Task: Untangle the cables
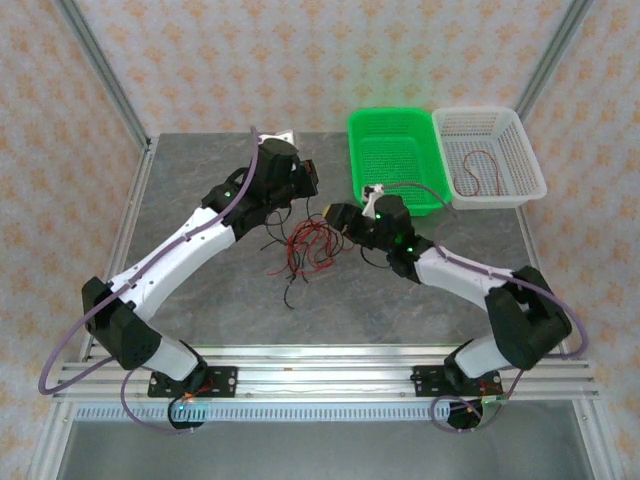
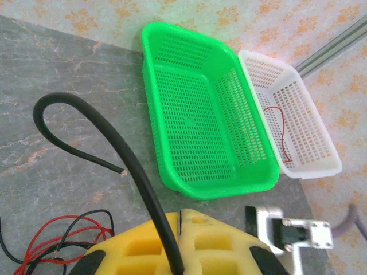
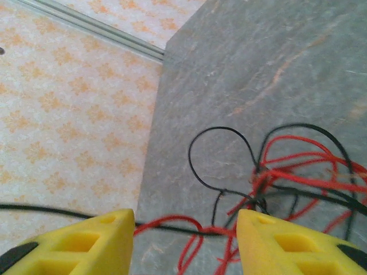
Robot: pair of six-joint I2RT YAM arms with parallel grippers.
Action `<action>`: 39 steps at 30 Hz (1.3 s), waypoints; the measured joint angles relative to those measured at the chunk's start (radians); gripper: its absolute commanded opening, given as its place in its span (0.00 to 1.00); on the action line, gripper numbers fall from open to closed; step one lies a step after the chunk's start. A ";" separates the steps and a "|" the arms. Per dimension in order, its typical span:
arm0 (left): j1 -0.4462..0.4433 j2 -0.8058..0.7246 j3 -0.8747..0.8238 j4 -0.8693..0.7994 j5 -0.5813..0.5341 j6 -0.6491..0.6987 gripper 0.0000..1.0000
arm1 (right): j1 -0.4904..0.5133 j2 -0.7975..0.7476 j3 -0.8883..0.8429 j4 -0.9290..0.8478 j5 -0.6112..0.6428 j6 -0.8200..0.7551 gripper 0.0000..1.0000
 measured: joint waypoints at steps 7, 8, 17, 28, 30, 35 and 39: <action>0.000 -0.003 0.018 -0.012 0.006 0.004 0.00 | 0.061 0.169 0.124 0.048 -0.008 0.048 0.51; 0.000 -0.003 0.023 -0.018 0.006 0.004 0.00 | 0.071 0.195 0.139 0.053 -0.010 0.054 0.51; 0.000 0.005 0.155 -0.081 0.004 0.042 0.00 | 0.129 0.342 0.134 0.074 -0.010 0.082 0.50; 0.000 0.058 0.354 -0.123 -0.002 0.077 0.00 | 0.129 0.451 0.114 0.037 0.021 0.063 0.49; 0.000 0.063 0.384 -0.135 -0.003 0.080 0.00 | 0.129 0.451 0.114 0.036 0.026 0.058 0.49; 0.000 0.069 0.427 -0.158 -0.024 0.101 0.00 | 0.134 0.420 0.109 -0.024 0.078 0.012 0.50; 0.000 0.100 0.494 -0.188 -0.056 0.121 0.00 | 0.133 0.328 0.080 -0.151 0.164 -0.047 0.52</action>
